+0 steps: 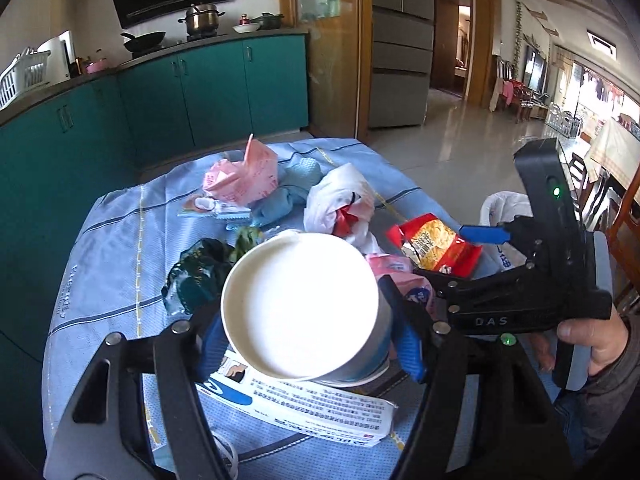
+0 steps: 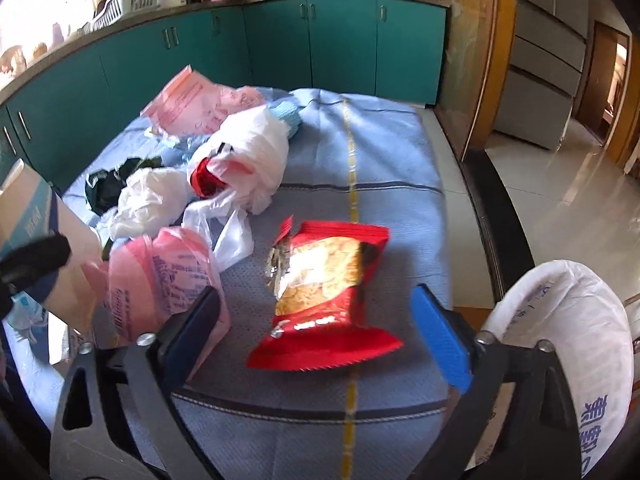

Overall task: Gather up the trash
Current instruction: 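Grasp the white paper cup with the left tool while the right tool grasps the red snack bag, then carry cup and snack bag over the white bin and open both tools to drop them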

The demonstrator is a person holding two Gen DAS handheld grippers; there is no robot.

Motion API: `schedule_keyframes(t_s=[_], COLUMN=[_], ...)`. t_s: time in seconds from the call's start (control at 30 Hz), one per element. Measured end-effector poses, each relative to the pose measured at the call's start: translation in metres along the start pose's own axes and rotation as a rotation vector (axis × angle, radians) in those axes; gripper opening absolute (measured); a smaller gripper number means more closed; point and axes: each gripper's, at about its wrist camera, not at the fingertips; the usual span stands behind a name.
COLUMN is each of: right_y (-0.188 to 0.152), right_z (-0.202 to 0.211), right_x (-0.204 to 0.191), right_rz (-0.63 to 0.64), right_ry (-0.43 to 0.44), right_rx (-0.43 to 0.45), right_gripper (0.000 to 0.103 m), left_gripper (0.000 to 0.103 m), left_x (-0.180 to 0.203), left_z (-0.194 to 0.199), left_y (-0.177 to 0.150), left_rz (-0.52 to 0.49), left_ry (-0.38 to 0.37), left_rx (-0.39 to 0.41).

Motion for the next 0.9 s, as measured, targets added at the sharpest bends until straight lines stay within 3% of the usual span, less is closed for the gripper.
schedule_keyframes(t_s=[0.07, 0.27, 0.53, 0.9], right_y=[0.001, 0.002, -0.002, -0.026], right_z=[-0.007, -0.008, 0.027, 0.084], right_x=[-0.002, -0.002, 0.019, 0.082], right_rz=[0.001, -0.013, -0.067, -0.179], right_ry=[0.003, 0.009, 0.011, -0.124], right_rx=[-0.021, -0.021, 0.065, 0.160], right_gripper=[0.068, 0.046, 0.046, 0.046], left_gripper=[0.069, 0.069, 0.069, 0.069], left_x=[-0.002, -0.007, 0.005, 0.070], left_z=[0.000, 0.009, 0.024, 0.023], left_y=[-0.001, -0.002, 0.010, 0.031], left_rz=[0.007, 0.035, 0.067, 0.039], left_ry=[0.006, 0.016, 0.006, -0.071], left_rx=[0.004, 0.054, 0.121, 0.152])
Point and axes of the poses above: each gripper's, at about its wrist camera, not at the fingertips, and z roughly against the way its jaws point, x to its right, y to its top, and after that the axes turned 7 degrees about -x, right-handed
